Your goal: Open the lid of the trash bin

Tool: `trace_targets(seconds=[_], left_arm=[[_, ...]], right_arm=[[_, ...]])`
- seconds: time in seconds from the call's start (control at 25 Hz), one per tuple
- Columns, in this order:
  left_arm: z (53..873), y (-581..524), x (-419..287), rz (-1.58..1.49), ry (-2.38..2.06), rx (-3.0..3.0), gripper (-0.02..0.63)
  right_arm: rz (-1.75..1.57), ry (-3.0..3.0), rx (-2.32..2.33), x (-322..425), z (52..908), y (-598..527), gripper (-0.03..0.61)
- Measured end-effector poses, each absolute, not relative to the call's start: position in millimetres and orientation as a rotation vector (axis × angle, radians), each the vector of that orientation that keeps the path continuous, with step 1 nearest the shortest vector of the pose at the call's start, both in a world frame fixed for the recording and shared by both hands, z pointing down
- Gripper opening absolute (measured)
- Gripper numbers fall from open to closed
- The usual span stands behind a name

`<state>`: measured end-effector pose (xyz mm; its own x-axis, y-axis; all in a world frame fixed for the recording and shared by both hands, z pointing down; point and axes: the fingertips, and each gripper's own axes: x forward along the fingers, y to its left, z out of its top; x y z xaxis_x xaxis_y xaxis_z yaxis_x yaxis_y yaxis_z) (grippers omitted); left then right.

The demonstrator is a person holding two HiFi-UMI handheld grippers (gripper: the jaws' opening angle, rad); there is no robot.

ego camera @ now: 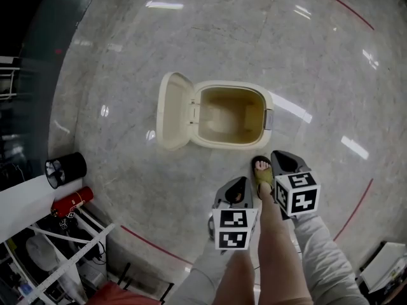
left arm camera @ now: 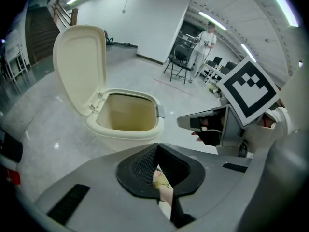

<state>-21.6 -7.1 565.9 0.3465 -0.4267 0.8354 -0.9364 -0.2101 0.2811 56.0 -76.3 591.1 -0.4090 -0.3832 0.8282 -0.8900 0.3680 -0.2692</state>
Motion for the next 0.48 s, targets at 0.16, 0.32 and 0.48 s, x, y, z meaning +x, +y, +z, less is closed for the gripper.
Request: trace_targets(seconds=[0.16, 0.32, 0.48], left_arm=[[552.4, 2.9, -18.7, 0.784, -1.201, 1.797, 0.005], [537.9, 10.5, -15.1, 0.780, -1.196, 1.809, 0.005], [518.4, 15.8, -11.8, 0.757, -1.201, 1.827, 0.005]], right_arm=[[0.959, -1.990, 1.094, 50.1, 566.0, -55.5, -0.005], [0.953, -2.034, 1.091, 44.4, 539.2, -39.6, -0.005], [0.942, -2.077, 1.117, 45.0, 509.9, -27.5, -0.006]])
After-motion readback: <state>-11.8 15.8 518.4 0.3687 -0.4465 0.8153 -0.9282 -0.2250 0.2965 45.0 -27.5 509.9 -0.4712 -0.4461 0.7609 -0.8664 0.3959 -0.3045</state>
